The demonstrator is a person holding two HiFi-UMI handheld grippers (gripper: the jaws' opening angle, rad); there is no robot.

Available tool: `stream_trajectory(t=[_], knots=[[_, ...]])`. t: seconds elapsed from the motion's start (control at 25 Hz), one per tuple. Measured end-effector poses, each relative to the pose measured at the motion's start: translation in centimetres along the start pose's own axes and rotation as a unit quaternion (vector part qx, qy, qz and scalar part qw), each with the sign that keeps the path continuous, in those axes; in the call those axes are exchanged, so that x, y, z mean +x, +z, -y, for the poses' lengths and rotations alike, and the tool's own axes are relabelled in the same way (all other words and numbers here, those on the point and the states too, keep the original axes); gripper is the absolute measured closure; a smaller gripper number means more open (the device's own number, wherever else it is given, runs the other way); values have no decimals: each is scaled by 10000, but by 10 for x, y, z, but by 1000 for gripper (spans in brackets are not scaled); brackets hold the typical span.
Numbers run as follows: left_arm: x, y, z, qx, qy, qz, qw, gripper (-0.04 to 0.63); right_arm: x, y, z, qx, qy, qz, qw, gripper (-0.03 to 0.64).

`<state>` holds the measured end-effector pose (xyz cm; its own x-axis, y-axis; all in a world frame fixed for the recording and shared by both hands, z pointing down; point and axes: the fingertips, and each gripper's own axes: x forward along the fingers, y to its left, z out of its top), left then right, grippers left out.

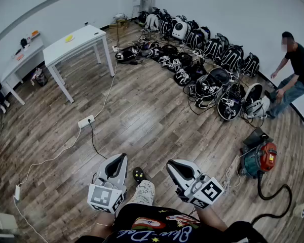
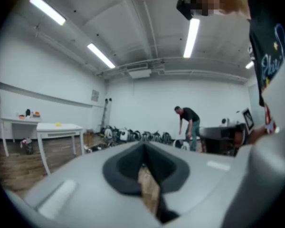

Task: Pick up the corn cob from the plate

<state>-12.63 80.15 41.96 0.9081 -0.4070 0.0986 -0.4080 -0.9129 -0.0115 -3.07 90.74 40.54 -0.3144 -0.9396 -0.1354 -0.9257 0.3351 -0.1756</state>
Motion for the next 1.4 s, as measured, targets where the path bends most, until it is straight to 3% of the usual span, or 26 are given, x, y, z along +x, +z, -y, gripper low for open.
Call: stream_trajectory(t=[0.16,0.36,0.6,0.8,1.0,1.2,1.4], knots=[[69,17,-82,76,165,47,9998,594,97,19,65,-261,195,55,9995,600],[141,50,-184,202,276,205,9992,594,221,41,131,-65,505,197,9985,600],[194,29,-267,-21,641,-31,9979,595,306,15,192,143,603,-30,9981,600],[258,13,-334,-258,939,-223,9950,595,381,-7,280,346,638,-365,9967,600],[360,34,-416,172,1420,-329,9892,594,484,9,383,447,1122,-264,9923,600],[447,71,-485,-187,1847,275,9822,594,580,24,464,442,1899,-269,9804,600],[489,39,-554,-485,2497,-366,9664,594,657,7,513,631,2330,-490,9692,600]])
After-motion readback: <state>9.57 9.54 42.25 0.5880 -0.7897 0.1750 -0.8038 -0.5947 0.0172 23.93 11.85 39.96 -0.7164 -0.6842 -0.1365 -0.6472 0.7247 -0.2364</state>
